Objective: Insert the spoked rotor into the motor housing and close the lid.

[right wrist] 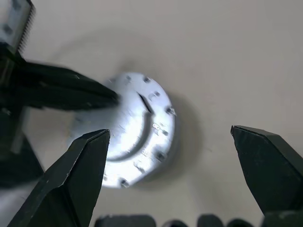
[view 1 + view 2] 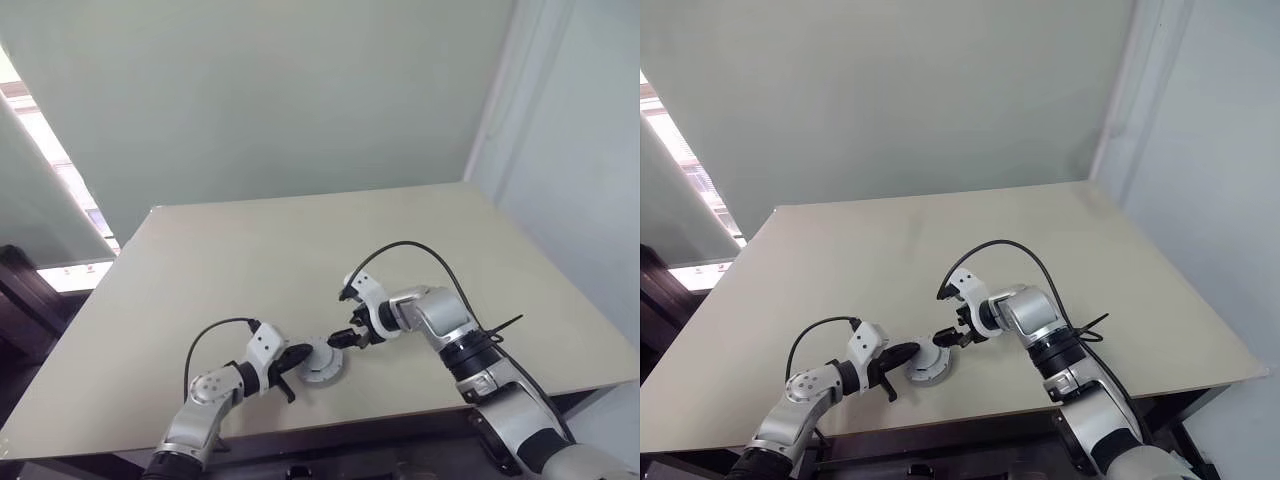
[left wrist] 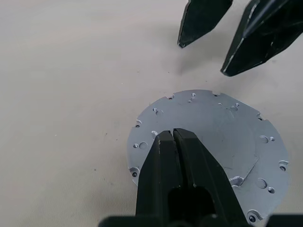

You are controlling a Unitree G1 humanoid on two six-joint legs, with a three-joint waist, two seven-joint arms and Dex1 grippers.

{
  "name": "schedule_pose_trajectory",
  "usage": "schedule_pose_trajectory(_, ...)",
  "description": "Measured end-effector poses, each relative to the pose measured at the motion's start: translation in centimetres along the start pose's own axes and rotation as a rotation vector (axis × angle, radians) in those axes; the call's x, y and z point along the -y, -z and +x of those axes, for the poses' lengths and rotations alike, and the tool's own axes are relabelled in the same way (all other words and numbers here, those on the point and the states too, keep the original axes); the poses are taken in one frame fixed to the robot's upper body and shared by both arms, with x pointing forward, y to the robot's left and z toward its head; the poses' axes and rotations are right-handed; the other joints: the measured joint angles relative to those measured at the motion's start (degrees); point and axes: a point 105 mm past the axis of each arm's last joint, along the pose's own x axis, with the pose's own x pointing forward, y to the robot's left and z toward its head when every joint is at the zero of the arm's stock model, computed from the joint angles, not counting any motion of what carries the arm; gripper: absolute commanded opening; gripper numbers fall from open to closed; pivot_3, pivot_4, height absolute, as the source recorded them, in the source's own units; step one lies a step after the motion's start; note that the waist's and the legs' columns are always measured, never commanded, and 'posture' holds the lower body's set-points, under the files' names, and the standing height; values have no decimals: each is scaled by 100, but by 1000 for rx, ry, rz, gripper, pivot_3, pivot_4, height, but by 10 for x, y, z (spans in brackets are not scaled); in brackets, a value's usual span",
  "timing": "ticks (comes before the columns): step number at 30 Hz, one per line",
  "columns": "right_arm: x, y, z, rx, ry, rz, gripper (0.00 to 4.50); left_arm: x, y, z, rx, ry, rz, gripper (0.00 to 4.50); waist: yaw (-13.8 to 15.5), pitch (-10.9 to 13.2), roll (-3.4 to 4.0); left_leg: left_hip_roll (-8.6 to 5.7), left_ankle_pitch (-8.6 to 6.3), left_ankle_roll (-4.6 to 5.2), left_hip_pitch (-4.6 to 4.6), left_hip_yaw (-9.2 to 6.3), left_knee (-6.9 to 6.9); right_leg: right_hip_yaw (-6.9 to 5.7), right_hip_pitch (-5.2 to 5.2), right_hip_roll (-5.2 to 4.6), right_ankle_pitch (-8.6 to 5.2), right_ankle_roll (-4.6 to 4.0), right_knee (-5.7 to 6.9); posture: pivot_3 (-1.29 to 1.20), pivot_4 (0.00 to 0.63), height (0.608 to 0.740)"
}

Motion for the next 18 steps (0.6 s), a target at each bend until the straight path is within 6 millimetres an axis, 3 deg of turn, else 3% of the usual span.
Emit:
schedule_pose_trajectory(9, 19, 29, -1, 28, -90, 492, 4479, 0, 1, -2, -1, 4, 11, 0, -31, 6, -3, 1, 0, 1, 0, 3, -4, 3, -3, 1, 0, 1, 0, 0, 0, 740)
schedule_pose_trajectory(18, -1, 42, 16, 41, -220, 689, 4479, 2, 2, -7, -1, -5, 14, 0, -54, 8, -2, 2, 0, 1, 0, 8, -7, 6, -5, 1, 0, 1, 0, 0, 0, 740)
